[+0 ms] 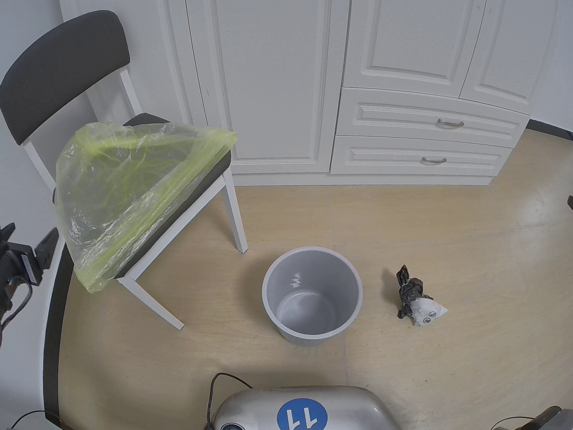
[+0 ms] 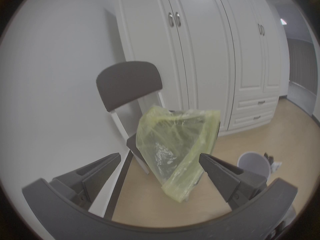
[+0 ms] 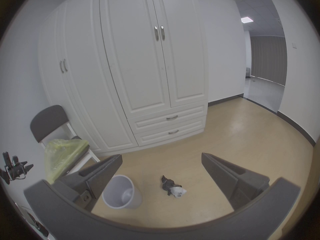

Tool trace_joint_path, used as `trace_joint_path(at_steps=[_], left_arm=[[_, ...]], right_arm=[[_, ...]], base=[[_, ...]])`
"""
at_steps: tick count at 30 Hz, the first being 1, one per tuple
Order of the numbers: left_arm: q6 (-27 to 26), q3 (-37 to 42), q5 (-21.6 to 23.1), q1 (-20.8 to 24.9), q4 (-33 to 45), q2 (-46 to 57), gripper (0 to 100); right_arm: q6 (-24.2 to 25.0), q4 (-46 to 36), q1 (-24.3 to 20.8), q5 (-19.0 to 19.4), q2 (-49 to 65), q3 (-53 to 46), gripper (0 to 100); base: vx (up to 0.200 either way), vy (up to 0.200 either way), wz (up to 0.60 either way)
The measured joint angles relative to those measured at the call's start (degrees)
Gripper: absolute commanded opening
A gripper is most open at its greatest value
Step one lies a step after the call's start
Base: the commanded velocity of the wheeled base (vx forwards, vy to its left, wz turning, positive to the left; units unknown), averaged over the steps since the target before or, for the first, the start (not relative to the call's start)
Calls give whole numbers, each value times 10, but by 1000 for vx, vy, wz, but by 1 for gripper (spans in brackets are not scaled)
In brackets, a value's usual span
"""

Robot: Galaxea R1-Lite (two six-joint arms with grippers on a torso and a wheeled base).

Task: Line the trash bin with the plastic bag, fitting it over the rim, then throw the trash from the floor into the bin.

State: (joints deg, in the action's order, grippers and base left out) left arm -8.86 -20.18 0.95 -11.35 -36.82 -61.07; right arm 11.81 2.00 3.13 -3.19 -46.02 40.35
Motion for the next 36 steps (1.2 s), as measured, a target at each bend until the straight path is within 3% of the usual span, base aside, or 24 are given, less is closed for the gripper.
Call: trace_joint_path(at_steps=[3,9,17,36], left_arm=[[-31,34,8,-5,-62,-64,100],[-74,86,20,-3,-74,-138,100],[-72,93,21,0,-106,-207,100],[-55,97,-2,-6,-353,-382,100]], right_arm=[[-7,0,1,-8,-36,4,100],[-53,2,4,-17,-82,-9,100],[-63,9,5,-17,-105,-24,100],[-62,16,-2,-16,-120,-33,100]], base=[[0,0,0],[0,0,0],[0,0,0],[0,0,0]])
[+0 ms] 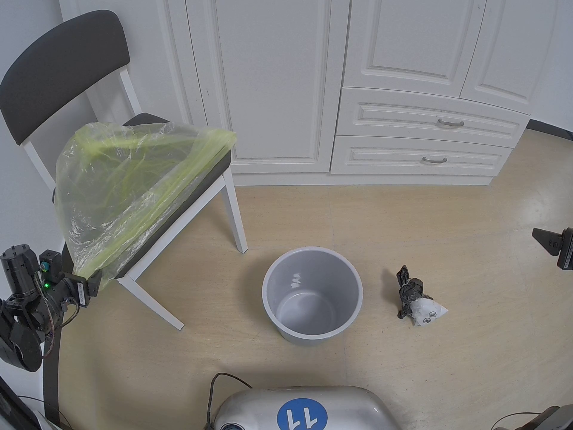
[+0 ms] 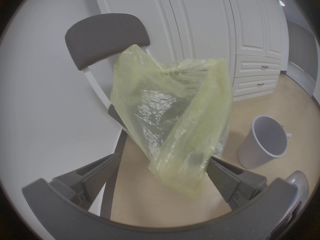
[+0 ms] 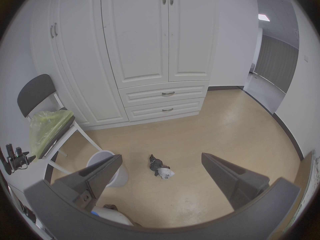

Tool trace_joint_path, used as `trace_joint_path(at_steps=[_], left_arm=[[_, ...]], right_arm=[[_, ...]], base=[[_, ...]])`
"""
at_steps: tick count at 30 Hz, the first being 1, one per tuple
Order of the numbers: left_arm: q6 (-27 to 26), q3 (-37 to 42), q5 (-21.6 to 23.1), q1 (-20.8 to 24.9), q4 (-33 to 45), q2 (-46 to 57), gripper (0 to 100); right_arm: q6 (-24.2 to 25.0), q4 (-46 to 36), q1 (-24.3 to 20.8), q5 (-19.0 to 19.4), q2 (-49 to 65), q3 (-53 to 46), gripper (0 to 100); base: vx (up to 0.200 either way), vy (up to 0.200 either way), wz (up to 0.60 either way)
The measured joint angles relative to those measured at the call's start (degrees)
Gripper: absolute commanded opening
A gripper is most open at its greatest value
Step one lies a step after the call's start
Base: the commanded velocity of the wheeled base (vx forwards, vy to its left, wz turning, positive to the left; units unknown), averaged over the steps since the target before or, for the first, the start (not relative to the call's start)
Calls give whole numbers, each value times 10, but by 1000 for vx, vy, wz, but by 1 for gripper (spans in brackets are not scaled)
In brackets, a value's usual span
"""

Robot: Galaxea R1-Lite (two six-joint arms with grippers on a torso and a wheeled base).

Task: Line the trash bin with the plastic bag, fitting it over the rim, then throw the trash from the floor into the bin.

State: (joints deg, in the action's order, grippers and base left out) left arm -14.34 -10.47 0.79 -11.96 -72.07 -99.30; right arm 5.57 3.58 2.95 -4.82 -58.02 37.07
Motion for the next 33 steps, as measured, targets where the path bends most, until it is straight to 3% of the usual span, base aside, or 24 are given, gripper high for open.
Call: trace_joint_path(at_steps=[4,11,33], left_arm=[[4,5,-24,-1,-55,-30,100],[1,31,-27,-2,-123,-55,100],[13,-14,-30,-17,-157,-70,100]], right_arm=[[0,7,0,0,-2,-2,100],[0,10,1,0,-3,-4,100],[0,23,-1,1,1,-9,100]], base=[[0,0,0],[0,0,0],[0,0,0]])
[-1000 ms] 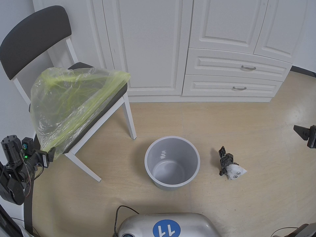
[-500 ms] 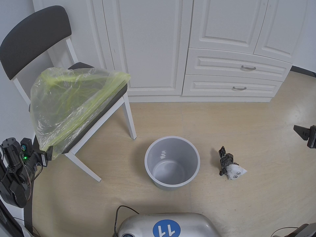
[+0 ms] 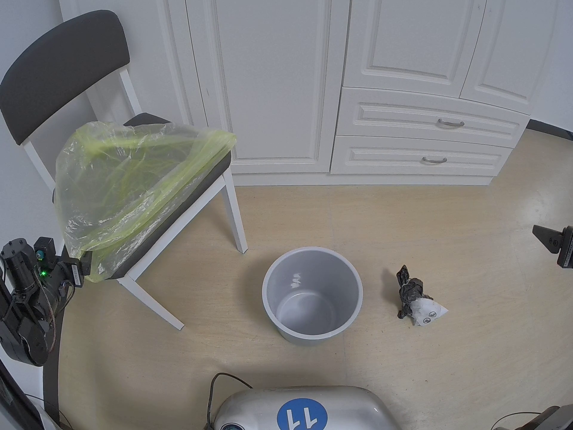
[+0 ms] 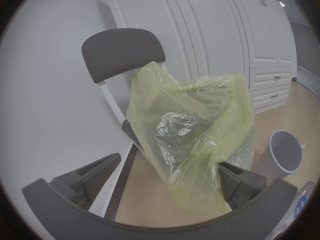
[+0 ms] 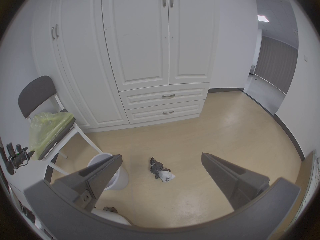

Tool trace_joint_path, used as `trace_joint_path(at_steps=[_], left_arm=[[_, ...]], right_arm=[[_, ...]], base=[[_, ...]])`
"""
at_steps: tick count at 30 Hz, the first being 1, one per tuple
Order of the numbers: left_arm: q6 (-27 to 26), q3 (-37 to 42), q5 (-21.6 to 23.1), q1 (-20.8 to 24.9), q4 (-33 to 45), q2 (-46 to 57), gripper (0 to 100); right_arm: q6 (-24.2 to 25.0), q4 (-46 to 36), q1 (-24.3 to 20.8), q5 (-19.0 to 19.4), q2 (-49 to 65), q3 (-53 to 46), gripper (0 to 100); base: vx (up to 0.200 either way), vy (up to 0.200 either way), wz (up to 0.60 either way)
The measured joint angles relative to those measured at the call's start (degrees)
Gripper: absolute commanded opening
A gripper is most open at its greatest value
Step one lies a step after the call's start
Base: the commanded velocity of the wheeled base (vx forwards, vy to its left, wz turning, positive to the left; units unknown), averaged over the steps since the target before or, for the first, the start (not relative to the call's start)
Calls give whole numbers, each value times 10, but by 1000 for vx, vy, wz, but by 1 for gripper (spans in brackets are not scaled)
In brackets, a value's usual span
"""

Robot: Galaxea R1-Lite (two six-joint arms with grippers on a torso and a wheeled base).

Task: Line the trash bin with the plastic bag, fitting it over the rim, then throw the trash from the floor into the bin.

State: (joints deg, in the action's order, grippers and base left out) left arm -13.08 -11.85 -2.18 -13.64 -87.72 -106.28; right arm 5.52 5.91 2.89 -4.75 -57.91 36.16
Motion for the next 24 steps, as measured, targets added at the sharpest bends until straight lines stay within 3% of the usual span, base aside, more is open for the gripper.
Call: trace_joint_path(at_steps=[6,7,19,24], left_arm=[[0,1,0,0,0,0,100],[0,1,1,0,0,0,0],[-5,8,2,10,-1,12,0],[-6,18,4,53,-1,51,0]], right_arm=[[-1,42,0,0,0,-15,100],[-1,48,0,0,-1,-18,100],[-40,73,-6,5,0,-48,100],[-85,140,-35,8,4,-90,100]], base=[[0,0,0],[0,0,0],[0,0,0],[0,0,0]])
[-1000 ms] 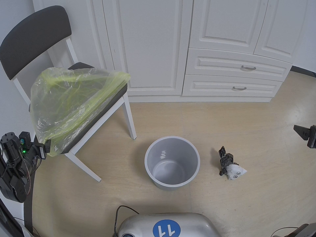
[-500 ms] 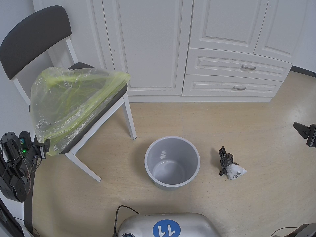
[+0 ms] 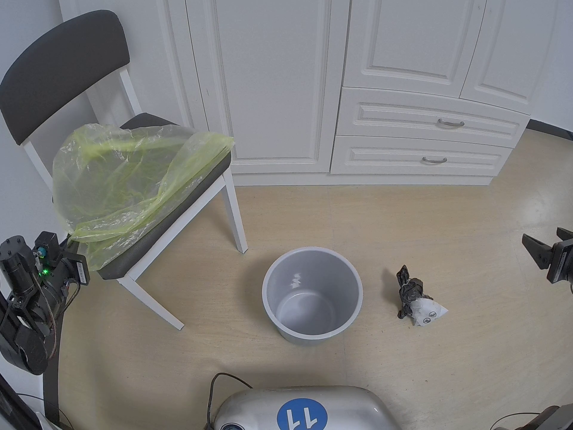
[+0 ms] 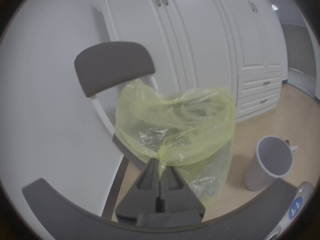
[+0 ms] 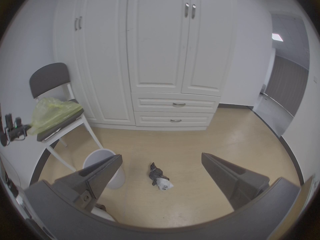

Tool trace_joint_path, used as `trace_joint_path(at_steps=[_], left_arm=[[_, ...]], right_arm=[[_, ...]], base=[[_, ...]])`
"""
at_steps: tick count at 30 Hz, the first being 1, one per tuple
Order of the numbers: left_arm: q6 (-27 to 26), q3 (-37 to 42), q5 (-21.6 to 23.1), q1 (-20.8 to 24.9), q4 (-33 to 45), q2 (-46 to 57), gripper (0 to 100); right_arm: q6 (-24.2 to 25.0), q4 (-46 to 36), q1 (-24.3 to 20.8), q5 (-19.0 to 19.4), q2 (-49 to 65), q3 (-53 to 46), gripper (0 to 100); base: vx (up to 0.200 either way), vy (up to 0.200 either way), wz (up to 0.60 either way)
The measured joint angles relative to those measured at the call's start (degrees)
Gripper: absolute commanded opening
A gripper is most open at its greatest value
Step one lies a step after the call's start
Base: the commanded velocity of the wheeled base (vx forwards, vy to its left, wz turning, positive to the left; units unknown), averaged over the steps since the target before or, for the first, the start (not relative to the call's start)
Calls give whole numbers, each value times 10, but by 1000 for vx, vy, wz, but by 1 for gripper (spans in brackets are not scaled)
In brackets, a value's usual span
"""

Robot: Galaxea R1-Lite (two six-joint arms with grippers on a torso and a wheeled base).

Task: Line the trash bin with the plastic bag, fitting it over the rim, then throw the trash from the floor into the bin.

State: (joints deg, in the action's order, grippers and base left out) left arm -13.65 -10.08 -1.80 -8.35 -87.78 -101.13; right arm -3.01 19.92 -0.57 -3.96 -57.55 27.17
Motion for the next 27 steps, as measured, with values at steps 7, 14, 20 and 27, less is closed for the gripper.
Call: trace_joint_path(at_steps=[7,14,20,27], left_arm=[[3,6,0,107,1,65,0],[8,-48,-2,237,3,104,0],[30,-122,-2,367,8,122,0],[88,-128,3,489,15,171,0]], right_arm=[[2,31,-52,-3,-1,-28,100],[37,39,-104,-3,-6,-33,100],[55,42,-134,-4,-12,-34,100],[63,44,-153,4,-25,-17,100]], base=[[0,0,0],[0,0,0],[0,0,0],[0,0,0]])
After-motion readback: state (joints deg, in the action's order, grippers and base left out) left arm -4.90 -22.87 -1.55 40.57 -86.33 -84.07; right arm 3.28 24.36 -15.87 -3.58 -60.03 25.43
